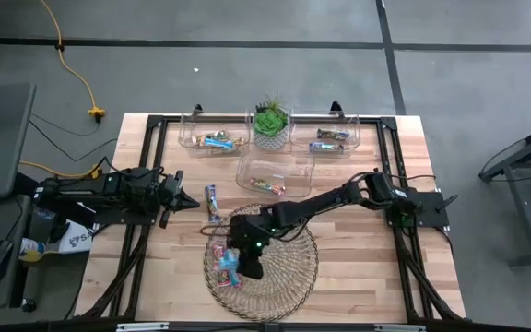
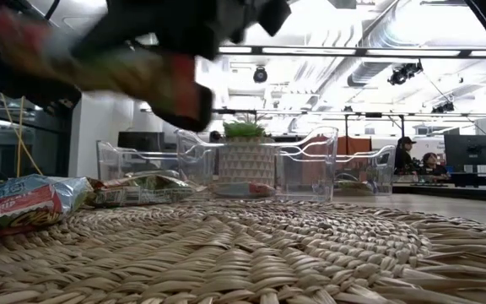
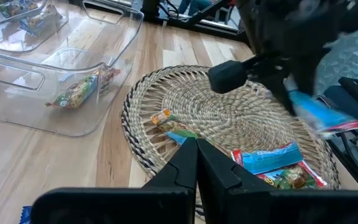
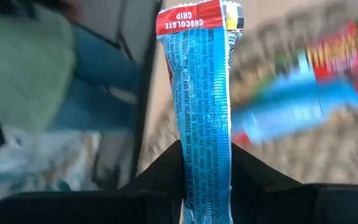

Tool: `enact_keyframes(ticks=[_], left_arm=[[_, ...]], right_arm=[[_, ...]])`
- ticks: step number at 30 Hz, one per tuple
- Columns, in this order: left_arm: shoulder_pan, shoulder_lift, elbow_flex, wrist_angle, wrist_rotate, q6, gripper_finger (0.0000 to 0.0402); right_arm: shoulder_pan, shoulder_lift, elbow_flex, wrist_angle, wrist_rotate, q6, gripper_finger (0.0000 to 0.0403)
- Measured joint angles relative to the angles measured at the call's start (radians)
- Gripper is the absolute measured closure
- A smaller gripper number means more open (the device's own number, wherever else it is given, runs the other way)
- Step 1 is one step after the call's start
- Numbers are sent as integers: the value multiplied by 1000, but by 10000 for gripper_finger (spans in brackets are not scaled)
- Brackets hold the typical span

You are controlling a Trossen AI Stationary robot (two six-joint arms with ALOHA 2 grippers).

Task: Pick and place Granola Bars by type
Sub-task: Put the red granola bar into the bottom transparent bin

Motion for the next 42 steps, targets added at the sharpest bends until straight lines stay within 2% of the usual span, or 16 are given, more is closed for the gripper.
enact_keyframes(ticks=[9,14,17,25,32,38,42], left_arm=[[0,0,0,0,3,0,401],[0,0,0,0,3,0,401],[0,0,0,0,3,0,401],[0,0,0,0,2,0,401],[0,0,0,0,1,0,401],[0,0,0,0,-1,0,401],[0,0,0,-1,-1,0,401]], right_arm=[[-45,0,0,450,-38,158,321],[-69,-2,0,675,-8,208,321],[-78,-23,0,725,42,193,321],[-98,-161,1,662,264,-56,320],[-116,-308,2,440,531,-275,320],[-137,-429,2,222,761,-326,320],[-161,-484,2,85,849,-325,320]])
